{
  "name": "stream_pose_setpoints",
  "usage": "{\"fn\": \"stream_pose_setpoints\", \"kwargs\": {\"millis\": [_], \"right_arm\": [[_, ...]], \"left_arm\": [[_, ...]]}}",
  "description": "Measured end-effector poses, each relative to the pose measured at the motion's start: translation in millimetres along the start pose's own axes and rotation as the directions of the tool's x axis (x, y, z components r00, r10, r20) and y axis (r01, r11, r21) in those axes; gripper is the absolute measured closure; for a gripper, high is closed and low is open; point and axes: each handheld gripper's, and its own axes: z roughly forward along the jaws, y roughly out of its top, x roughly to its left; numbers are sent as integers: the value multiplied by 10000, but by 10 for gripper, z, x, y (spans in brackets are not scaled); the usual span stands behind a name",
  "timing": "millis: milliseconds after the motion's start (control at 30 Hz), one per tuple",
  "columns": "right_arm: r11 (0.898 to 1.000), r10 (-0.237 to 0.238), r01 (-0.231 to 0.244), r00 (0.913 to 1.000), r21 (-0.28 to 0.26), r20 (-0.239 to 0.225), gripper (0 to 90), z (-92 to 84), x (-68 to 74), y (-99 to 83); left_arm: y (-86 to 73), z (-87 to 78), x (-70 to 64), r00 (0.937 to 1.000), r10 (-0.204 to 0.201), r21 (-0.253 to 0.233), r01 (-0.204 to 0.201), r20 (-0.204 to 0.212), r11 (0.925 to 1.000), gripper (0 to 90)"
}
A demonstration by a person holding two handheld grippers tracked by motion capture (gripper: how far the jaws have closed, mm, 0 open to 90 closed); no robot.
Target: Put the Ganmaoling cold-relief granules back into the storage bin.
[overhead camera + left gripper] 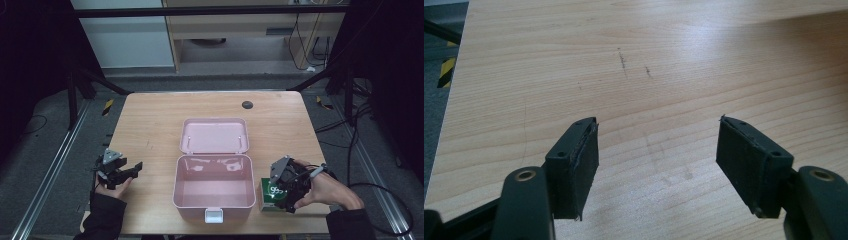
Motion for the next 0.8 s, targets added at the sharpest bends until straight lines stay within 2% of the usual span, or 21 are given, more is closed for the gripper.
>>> {"fn": "stream_pose_setpoints", "kwargs": {"millis": [467, 800], "right_arm": [[9999, 3, 0, 9996, 131, -272, 24, 171, 7, -14], [9992, -176, 190, 9991, 342, -393, 41, 272, -6, 9]], "left_arm": [[0, 1, 3, 10000, 32, 21, -32, -3, 10000, 326], [-1, 10, 1, 10000, 21, 43, -21, -3, 10000, 326]]}}
